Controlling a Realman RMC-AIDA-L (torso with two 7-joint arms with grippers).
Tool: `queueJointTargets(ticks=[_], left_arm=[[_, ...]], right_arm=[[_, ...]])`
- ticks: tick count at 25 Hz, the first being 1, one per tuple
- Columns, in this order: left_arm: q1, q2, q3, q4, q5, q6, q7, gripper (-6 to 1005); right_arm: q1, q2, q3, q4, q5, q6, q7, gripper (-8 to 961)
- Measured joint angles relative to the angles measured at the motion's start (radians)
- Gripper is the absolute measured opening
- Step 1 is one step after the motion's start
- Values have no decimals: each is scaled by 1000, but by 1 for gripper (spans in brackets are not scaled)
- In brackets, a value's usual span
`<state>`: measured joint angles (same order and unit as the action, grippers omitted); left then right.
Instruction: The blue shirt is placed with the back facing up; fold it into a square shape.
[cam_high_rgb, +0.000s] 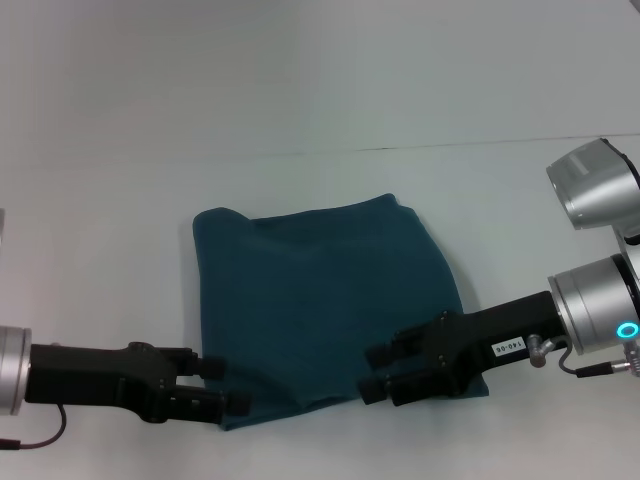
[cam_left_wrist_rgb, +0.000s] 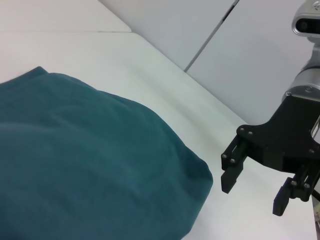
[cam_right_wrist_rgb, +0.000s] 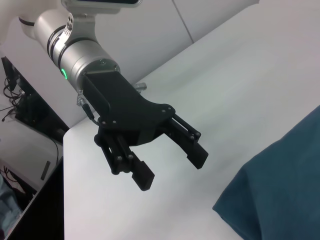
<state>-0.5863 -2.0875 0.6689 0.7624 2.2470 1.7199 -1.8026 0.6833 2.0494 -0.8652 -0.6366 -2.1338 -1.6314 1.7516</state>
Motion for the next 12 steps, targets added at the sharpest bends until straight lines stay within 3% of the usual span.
queueJointTargets(ticks=[12], left_arm=[[-2,0,-7,-4,-3,-3,3,834]], right_arm=[[1,-2,12,0,0,3,0,610]])
